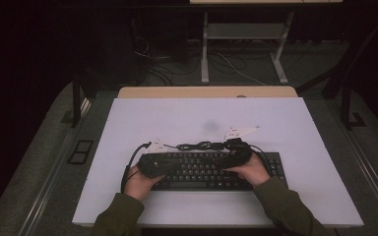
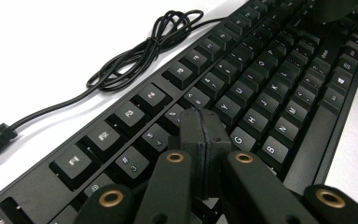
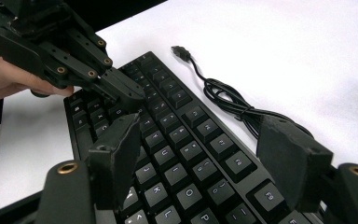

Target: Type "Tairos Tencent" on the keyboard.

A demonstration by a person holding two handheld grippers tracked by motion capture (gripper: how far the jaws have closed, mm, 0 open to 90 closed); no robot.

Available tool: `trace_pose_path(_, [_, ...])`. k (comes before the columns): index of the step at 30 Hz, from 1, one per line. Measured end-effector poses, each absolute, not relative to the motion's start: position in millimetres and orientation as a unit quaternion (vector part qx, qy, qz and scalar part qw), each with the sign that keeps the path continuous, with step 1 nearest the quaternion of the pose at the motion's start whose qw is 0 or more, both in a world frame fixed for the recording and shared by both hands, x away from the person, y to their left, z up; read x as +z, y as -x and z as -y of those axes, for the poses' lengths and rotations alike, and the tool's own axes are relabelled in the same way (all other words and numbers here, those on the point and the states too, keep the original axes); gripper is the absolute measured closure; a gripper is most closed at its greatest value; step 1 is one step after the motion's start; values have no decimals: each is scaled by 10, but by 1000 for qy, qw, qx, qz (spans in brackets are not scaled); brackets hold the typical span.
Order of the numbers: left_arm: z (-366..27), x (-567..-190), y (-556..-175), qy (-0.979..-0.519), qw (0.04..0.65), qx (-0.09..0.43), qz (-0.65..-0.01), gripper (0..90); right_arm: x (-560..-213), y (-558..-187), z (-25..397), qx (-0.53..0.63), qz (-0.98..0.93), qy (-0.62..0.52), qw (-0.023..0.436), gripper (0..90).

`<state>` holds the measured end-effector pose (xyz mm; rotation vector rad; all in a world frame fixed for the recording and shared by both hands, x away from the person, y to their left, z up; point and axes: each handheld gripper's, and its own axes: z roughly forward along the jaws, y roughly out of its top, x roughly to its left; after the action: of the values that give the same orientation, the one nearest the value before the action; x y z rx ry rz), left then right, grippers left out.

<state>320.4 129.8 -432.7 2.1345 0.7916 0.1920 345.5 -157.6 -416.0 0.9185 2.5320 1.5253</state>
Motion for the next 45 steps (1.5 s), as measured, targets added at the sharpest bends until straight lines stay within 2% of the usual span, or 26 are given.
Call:
trace_pose_path(21, [-1255, -4343, -3215, -856, 399, 77, -319, 893, -4153, -3451, 1571, 492, -817, -299, 26, 254])
trace_pose_path(39, [-1290, -4286, -3195, -851, 415, 78, -312, 891, -4132, -3454, 1589, 498, -813, -301, 31, 232])
trace_pose_path(45, [-1297, -4258, -3167, -845, 426, 81, -313, 830, -4132, -3452, 1591, 496, -813, -302, 33, 232])
